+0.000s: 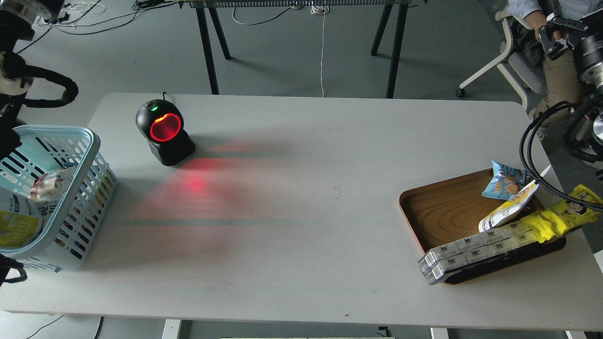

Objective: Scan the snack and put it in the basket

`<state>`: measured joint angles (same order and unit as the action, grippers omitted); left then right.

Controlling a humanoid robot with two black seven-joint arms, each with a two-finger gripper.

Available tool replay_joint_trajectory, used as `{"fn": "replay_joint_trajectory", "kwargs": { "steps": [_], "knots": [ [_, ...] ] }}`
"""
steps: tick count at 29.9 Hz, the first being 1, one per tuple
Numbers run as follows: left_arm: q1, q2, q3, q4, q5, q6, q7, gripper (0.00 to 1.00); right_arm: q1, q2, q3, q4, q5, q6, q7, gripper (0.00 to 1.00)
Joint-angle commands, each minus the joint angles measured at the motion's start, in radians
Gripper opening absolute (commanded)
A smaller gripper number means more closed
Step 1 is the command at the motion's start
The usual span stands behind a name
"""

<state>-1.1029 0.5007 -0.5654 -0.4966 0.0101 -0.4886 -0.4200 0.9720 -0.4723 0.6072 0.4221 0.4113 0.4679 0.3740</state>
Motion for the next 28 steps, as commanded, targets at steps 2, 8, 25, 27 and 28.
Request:
{"fn": "replay_joint_trajectory", "kwargs": {
  "steps": [2,8,25,27,28],
  "knots": [
    [0.021,-0.138,0.002,0.113,-0.085,0.000,0.010,0.91,0.025,0.070,-0.010,-0.083,-0.002,0.006,-0.004,0.99],
    [0.044,-0.278,0.002,0.184,-0.124,0.024,0.001,0.99,0.022,0.084,-0.006,-0.083,-0.002,0.021,-0.004,0.99],
    [0.098,-0.335,0.001,0.178,-0.243,0.016,0.004,0.99,0.013,0.109,0.002,-0.074,0.000,0.021,-0.038,0.99],
    [0.098,-0.337,0.001,0.176,-0.243,0.016,0.003,0.99,0.013,0.109,0.006,-0.074,0.000,0.021,-0.038,0.99],
    [0.098,-0.337,-0.001,0.176,-0.243,0.016,0.001,0.99,0.013,0.110,0.012,-0.074,0.000,0.021,-0.038,0.99]
  ]
}}
